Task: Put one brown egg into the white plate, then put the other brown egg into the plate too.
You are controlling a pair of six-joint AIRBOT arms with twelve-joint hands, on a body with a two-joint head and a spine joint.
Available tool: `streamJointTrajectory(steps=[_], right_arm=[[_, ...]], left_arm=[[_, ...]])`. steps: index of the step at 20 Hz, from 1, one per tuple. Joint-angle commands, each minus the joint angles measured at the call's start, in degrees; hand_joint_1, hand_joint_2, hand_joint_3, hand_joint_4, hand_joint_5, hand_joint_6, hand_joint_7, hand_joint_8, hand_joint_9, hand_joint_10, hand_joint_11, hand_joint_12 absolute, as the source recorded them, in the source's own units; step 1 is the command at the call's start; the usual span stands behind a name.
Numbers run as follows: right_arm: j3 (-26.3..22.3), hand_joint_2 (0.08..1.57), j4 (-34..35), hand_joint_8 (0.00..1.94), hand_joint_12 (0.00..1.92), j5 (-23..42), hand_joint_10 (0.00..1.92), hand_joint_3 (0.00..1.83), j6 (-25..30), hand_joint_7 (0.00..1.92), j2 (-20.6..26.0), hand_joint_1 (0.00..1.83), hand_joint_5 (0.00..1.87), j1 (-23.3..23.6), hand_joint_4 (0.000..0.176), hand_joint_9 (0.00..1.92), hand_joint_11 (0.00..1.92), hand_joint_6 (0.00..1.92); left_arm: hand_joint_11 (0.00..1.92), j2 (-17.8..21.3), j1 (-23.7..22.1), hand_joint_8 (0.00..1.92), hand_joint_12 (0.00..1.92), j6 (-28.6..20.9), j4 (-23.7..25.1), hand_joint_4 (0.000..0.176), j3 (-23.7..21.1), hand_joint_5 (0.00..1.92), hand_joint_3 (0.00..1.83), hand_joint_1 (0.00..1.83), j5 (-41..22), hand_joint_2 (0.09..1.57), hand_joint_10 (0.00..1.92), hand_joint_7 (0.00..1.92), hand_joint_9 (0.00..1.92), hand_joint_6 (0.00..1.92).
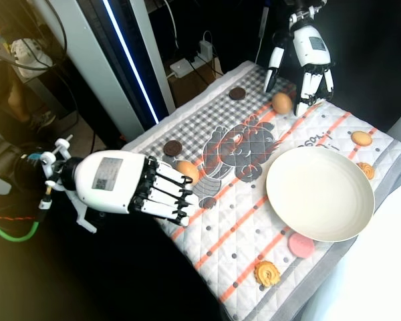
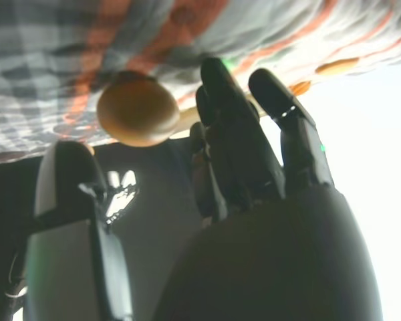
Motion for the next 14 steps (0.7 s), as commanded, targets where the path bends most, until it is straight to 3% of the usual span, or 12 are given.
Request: streamJointTrajectory(steps=[1,2,3,4,7,8,11,14], right_arm=[[0.16,1.24,1.68,0.0,0.28,6.45,0.0,0.0,0.17,0.4,-0.14,0.36,0.47,0.79,0.058,0.42,0.38,0.0],[0.16,1.25,1.68,0.0,0.26,6.45,0.0,0.0,0.17,0.38,-0.17,0.35,0.45,0.76,0.059,0.39,0.37,0.0],[0.16,1.25,1.68,0.0,0.24,6.45,0.0,0.0,0.17,0.38,-0.18,0.36,0.44,0.69,0.052,0.39,0.37,0.0],[0.16,1.25,1.68,0.0,0.24,6.45,0.0,0.0,0.17,0.38,-0.18,0.36,0.44,0.65,0.052,0.39,0.37,0.0],[0.19,1.27,1.69,0.01,0.25,6.45,0.01,0.0,0.17,0.39,-0.33,0.38,0.46,0.47,0.052,0.42,0.41,0.01],[0.24,1.28,1.69,0.0,0.25,6.45,0.01,0.01,0.17,0.4,-0.41,0.35,0.47,0.36,0.044,0.43,0.43,0.0],[0.28,1.29,1.69,0.01,0.24,6.44,0.01,0.01,0.17,0.41,-0.41,0.35,0.48,0.25,0.049,0.44,0.43,0.01],[0.33,1.3,1.71,0.01,0.24,6.44,0.01,0.01,0.17,0.43,-0.41,0.37,0.49,0.16,0.049,0.46,0.44,0.01]], left_arm=[[0.22,-0.07,-0.57,0.05,1.4,-0.36,0.37,0.095,0.02,0.76,0.0,1.04,-4.42,0.99,0.92,0.97,0.65,0.01],[0.26,-0.22,-0.59,0.76,1.47,-0.36,0.31,0.064,0.07,0.89,0.0,1.29,-4.42,1.1,1.23,1.01,0.57,0.01],[0.26,-0.38,-0.66,1.27,1.57,-0.36,0.3,0.0,0.1,0.99,0.0,1.25,-4.41,1.13,1.32,0.92,0.6,0.7],[0.26,-0.45,-0.71,1.27,1.57,-0.36,0.3,0.0,0.12,0.99,0.0,1.25,-4.41,1.13,1.32,0.92,0.6,0.7],[0.25,-0.89,-0.97,1.26,1.64,-0.36,0.08,0.0,0.4,1.18,0.0,1.27,-4.22,1.1,1.4,0.96,0.64,0.36],[0.21,-1.3,-1.18,1.25,1.64,-0.36,0.02,0.0,0.55,1.21,0.0,1.27,-4.2,1.09,1.4,0.96,0.6,0.29],[0.22,-1.54,-1.62,1.24,1.66,-0.36,-0.11,0.0,0.71,1.24,0.0,1.27,-4.35,1.09,1.4,0.97,0.61,0.24],[0.31,-1.5,-3.51,1.18,1.59,-0.39,0.18,0.0,0.64,1.3,0.0,1.28,-6.17,1.07,1.23,1.0,0.74,0.14]])
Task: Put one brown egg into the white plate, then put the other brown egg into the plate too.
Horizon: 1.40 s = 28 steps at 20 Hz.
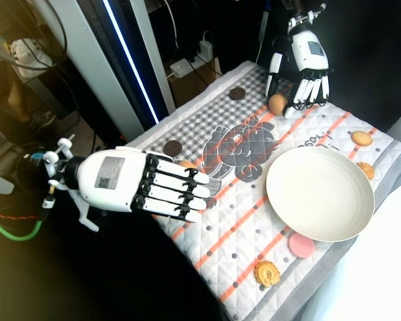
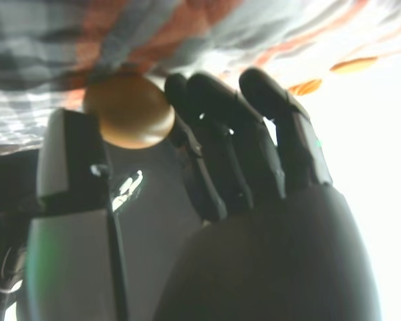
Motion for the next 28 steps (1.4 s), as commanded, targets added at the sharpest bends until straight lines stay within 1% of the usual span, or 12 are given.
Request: streamJointTrajectory(steps=[1,7,10,12,16,17,18,22,24,25,27,28], right_arm=[[0.34,1.3,1.73,0.01,0.24,6.51,0.01,0.0,0.17,0.43,-0.01,0.38,0.5,0.23,0.047,0.47,0.45,0.01],[0.73,1.31,1.74,0.01,0.26,6.5,0.01,0.0,0.17,0.46,-0.59,0.4,0.52,0.22,0.021,0.5,0.47,0.01],[1.14,1.31,1.73,0.01,0.25,6.5,0.01,0.0,0.17,0.46,-0.98,0.39,0.52,0.23,0.014,0.49,0.47,0.01],[1.47,1.3,1.65,0.01,0.25,6.49,0.01,0.0,0.17,0.46,-1.33,0.4,0.53,0.23,0.01,0.5,0.47,0.01],[3.4,1.31,-0.16,0.0,0.25,6.49,0.01,0.0,0.17,0.47,-3.17,0.42,0.53,1.47,0.035,0.5,0.47,0.0],[3.46,1.31,-0.42,0.01,0.25,6.49,0.01,0.0,0.17,0.47,-3.27,0.42,0.52,1.76,0.046,0.51,0.48,0.0],[3.46,1.31,-0.64,0.01,0.26,6.49,0.01,0.0,0.17,0.47,-3.35,0.42,0.52,2.08,0.058,0.51,0.48,0.0],[3.45,1.31,-0.99,0.0,0.26,6.45,0.0,0.0,0.17,0.46,-3.48,0.36,0.5,2.14,0.085,0.49,0.45,0.0],[3.44,1.31,-1.11,0.0,0.23,6.41,0.0,0.0,0.17,0.45,-3.5,0.32,0.51,2.23,0.106,0.39,0.34,0.0],[3.44,1.31,-1.21,0.0,0.21,6.41,0.0,0.0,0.17,0.45,-3.5,0.32,0.51,2.3,0.114,0.35,0.29,0.0],[3.44,1.33,-2.03,0.0,0.19,6.41,0.0,0.01,0.17,0.43,-3.52,0.27,0.49,2.8,0.119,0.33,0.26,0.0],[3.42,1.33,-2.52,0.0,0.19,6.41,0.0,0.01,0.17,0.42,-3.52,0.26,0.47,3.05,0.144,0.32,0.26,0.0]], left_arm=[[0.3,-0.06,-1.71,1.19,1.58,-0.25,0.79,0.0,0.1,1.32,0.0,1.27,-7.58,1.07,1.24,0.99,0.72,0.11],[0.3,-4.51,-10.42,1.08,1.5,-0.27,0.58,0.0,5.72,1.36,0.0,1.27,-7.73,1.05,1.13,1.05,0.77,0.06],[0.34,-11.4,-16.96,0.94,1.46,-0.31,-1.86,0.0,14.29,1.35,0.0,1.27,-1.74,1.04,0.89,1.11,0.89,0.1],[0.35,-17.72,-20.35,0.96,1.49,-0.31,-4.37,0.0,22.27,1.34,0.0,1.27,2.42,1.04,0.92,1.1,0.9,0.12],[0.32,-25.1,-22.49,1.04,1.51,-0.32,-7.14,0.0,31.45,1.32,0.0,1.28,7.73,1.05,1.05,1.08,0.83,0.1],[0.34,-25.34,-22.29,0.61,1.55,-0.32,-7.17,0.106,31.73,1.35,0.01,1.13,7.96,0.99,1.08,1.05,0.78,0.24],[0.31,-25.39,-21.77,0.37,1.56,-0.32,-7.72,0.059,31.8,1.08,0.0,0.96,8.1,0.94,1.07,1.06,0.73,0.07],[0.1,-25.45,-21.08,0.02,1.47,-0.32,-7.98,0.121,31.78,0.57,0.0,0.77,8.23,0.84,0.83,0.8,0.5,0.0],[0.0,-25.27,-21.09,0.0,1.31,-0.31,-8.0,0.145,31.21,0.42,0.0,0.75,7.46,0.83,0.35,0.54,0.41,0.0],[0.0,-24.91,-21.1,0.0,1.09,-0.28,-7.99,0.168,30.52,0.34,0.0,0.72,6.73,0.84,0.15,0.41,0.38,0.0],[0.0,-21.88,-19.98,0.0,0.87,-3.14,-5.7,0.176,26.5,0.24,0.0,0.71,3.14,0.83,0.03,0.28,0.31,0.0],[0.0,-20.52,-18.98,0.01,0.74,-6.63,-3.72,0.176,25.09,0.21,0.0,0.71,1.3,0.83,0.01,0.23,0.27,0.0]])
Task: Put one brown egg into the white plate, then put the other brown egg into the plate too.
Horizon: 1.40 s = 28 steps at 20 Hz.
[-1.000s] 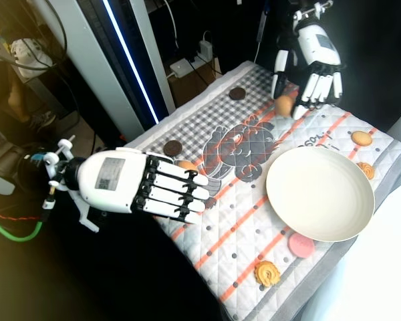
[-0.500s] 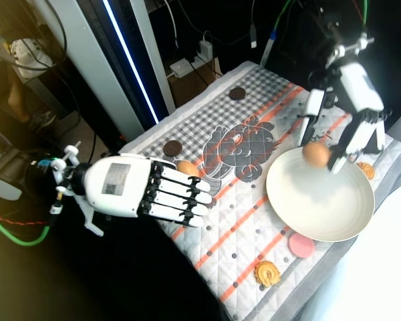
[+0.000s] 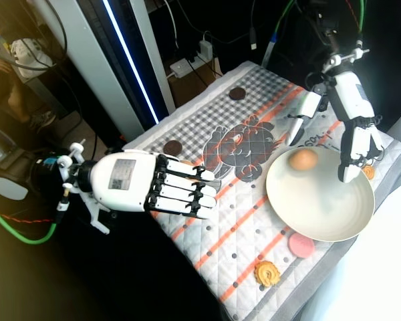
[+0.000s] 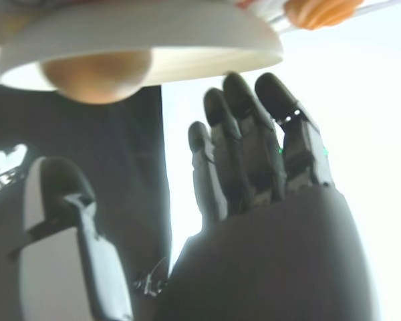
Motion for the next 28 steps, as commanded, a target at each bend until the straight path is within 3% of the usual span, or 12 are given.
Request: streamJointTrajectory(steps=[1,3,4,5,6,9,15,18,19,22,25,28], right_arm=[[0.18,1.32,1.05,0.0,0.2,6.6,0.0,0.0,0.17,0.41,0.04,0.27,0.46,1.09,0.159,0.32,0.27,0.0],[-0.03,1.29,-0.52,0.0,0.25,5.81,0.01,0.0,0.17,0.47,-0.18,0.34,0.45,1.61,0.176,0.43,0.34,0.0],[-0.06,1.29,-1.33,0.0,0.25,5.1,0.01,0.0,0.17,0.47,-0.41,0.34,0.45,1.66,0.176,0.43,0.34,0.0],[0.0,1.27,-2.27,0.0,0.26,4.25,0.01,0.0,0.17,0.47,-0.72,0.39,0.43,1.66,0.176,0.45,0.34,0.0],[0.0,1.26,-3.37,0.0,0.57,3.04,0.0,0.0,0.17,0.49,-1.1,0.42,0.45,1.66,0.165,0.5,0.26,0.0],[0.11,1.24,-5.7,0.0,0.83,-0.92,0.0,0.0,0.17,0.47,-1.21,0.45,0.38,1.65,0.153,0.54,0.2,0.0],[0.24,1.15,-7.37,0.0,0.88,-2.62,0.0,0.0,0.17,0.45,-1.1,0.72,0.4,0.79,0.126,0.53,0.18,0.01],[0.25,1.13,-8.25,0.0,0.89,-3.32,0.0,0.0,0.17,0.45,-1.79,0.8,0.39,0.8,0.142,0.53,0.17,0.0],[0.28,1.13,-8.43,0.0,0.89,-3.52,0.0,0.0,0.17,0.45,-1.97,0.82,0.39,0.83,0.135,0.54,0.19,0.0],[0.31,1.12,-8.77,0.02,0.91,-3.81,0.02,0.0,0.17,0.51,-2.58,0.93,0.45,0.91,0.067,0.59,0.25,0.02],[0.38,1.1,-9.01,0.01,0.99,-3.93,0.02,0.0,0.17,0.61,-2.93,1.05,0.49,1.02,0.077,0.68,0.31,0.0],[0.4,1.08,-9.34,0.01,1.19,-3.93,0.2,0.0,0.17,0.8,-3.05,1.16,0.67,1.1,0.023,0.84,0.43,0.01]], left_arm=[[0.0,2.7,1.31,0.0,0.69,-5.26,1.99,0.176,-0.89,0.2,0.0,0.71,-9.72,0.83,0.0,0.21,0.26,0.0],[0.0,7.4,5.44,0.0,0.72,-16.54,7.96,0.176,-5.07,0.09,0.0,0.67,-14.26,0.83,0.0,0.12,0.14,0.0],[0.0,9.07,6.94,0.0,0.72,-18.28,9.59,0.176,-6.82,0.09,0.0,0.67,-15.44,0.83,0.0,0.12,0.14,0.0],[0.0,11.21,8.55,0.0,0.66,-18.36,10.58,0.176,-9.31,0.09,0.0,0.67,-16.77,0.82,0.0,0.1,0.12,0.0],[0.0,14.28,10.87,0.0,0.55,-18.36,12.14,0.176,-12.84,0.1,0.0,0.71,-17.99,0.78,0.0,0.09,0.11,0.0],[0.0,17.34,14.69,0.0,0.46,-18.35,15.64,0.176,-17.44,0.18,0.0,0.78,-16.79,0.72,0.0,0.18,0.16,0.0],[0.0,17.33,14.85,0.01,0.47,-18.35,16.81,0.176,-17.9,0.2,0.01,0.73,-15.94,0.77,0.0,0.22,0.19,0.0],[0.0,17.3,14.85,0.0,0.51,-18.36,16.66,0.176,-17.9,0.2,0.01,0.73,-15.82,0.78,0.0,0.22,0.2,0.0],[0.0,17.27,14.85,0.0,0.51,-18.36,16.56,0.176,-17.9,0.2,0.01,0.74,-15.86,0.79,0.01,0.22,0.21,0.0],[0.0,17.24,14.85,0.0,0.52,-18.36,16.36,0.176,-17.93,0.21,0.01,0.74,-15.97,0.79,0.0,0.22,0.21,0.0],[0.0,17.24,14.85,0.0,0.58,-18.36,16.36,0.176,-18.01,0.22,0.0,0.72,-16.07,0.81,0.0,0.21,0.23,0.0],[0.0,17.24,14.92,0.01,0.59,-18.36,16.21,0.176,-18.03,0.23,0.01,0.72,-16.11,0.83,0.01,0.23,0.24,0.0]])
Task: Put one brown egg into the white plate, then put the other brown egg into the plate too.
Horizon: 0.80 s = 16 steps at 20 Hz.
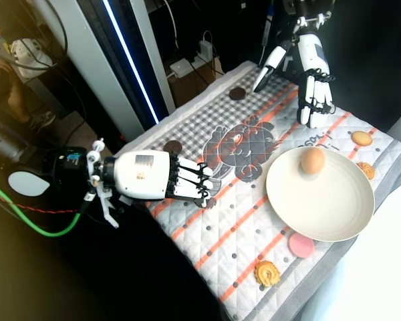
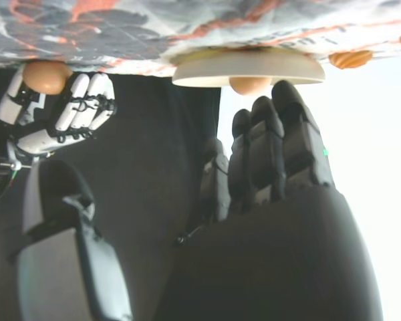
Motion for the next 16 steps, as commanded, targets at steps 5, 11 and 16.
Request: streamJointTrajectory(steps=[5,11,16], right_arm=[[-0.27,1.2,0.46,1.4,1.48,4.62,1.18,0.0,-0.31,0.85,-0.17,1.21,0.79,1.14,0.0,0.71,0.69,1.07],[1.34,1.16,4.3,1.35,1.62,5.98,1.4,0.0,-0.31,0.87,-0.91,1.22,0.93,1.21,0.0,0.73,0.68,0.91],[2.16,1.05,6.3,0.42,1.16,6.84,0.65,0.0,-0.31,0.71,-0.99,1.05,0.69,1.21,0.006,0.66,0.4,0.16]], left_arm=[[0.0,0.54,0.24,0.0,0.6,-0.44,-1.31,0.176,-0.01,0.22,0.0,0.73,-6.6,0.82,0.0,0.24,0.25,0.0],[0.0,0.54,0.54,0.0,0.63,-0.44,-1.67,0.176,-0.04,0.22,0.0,0.76,-6.66,0.82,0.0,0.23,0.26,0.0],[0.0,0.53,0.69,0.01,0.61,-0.44,-1.74,0.176,-0.08,0.23,0.0,0.75,-6.89,0.82,0.0,0.25,0.26,0.0]])
